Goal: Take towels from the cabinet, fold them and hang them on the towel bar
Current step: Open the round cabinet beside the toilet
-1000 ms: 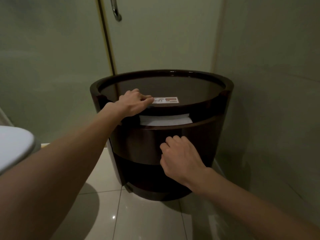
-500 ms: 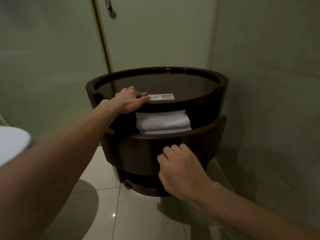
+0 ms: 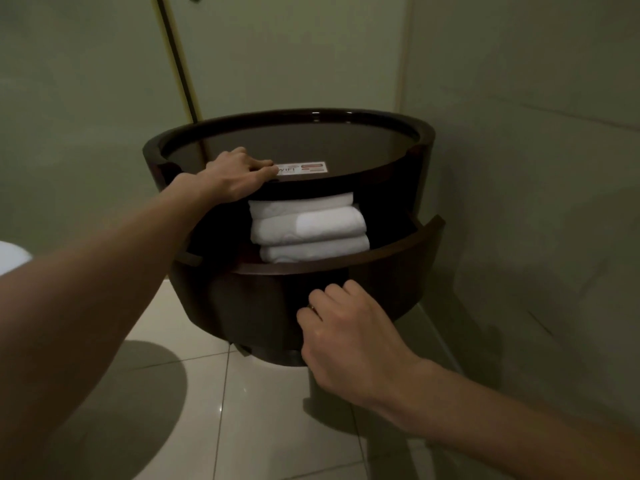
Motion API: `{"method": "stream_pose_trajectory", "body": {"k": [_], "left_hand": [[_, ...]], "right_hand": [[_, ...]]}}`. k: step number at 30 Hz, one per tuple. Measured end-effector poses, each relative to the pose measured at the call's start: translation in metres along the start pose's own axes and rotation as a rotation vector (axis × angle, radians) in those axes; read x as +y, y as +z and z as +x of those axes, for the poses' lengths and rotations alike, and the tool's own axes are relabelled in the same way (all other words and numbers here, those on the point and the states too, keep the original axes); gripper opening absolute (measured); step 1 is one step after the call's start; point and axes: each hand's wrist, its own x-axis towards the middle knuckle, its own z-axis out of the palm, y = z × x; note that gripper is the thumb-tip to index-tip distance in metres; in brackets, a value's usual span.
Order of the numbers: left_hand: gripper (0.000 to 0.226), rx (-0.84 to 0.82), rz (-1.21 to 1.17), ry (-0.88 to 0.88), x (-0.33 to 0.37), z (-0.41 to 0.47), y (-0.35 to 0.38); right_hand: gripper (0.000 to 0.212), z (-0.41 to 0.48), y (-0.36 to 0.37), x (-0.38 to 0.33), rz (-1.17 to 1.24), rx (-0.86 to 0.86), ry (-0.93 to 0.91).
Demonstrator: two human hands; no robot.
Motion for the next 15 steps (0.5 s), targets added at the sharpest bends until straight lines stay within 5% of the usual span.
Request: {"method": "stream_pose_trajectory", "body": {"k": [15], "left_hand": [[0.063,0.016,-0.002,0.023,-0.0021,0.0019,0.0018]], "right_hand": [[0.018,-0.0047,-0.0016,-0.0061,0.017,0.032,-0.001]]}}
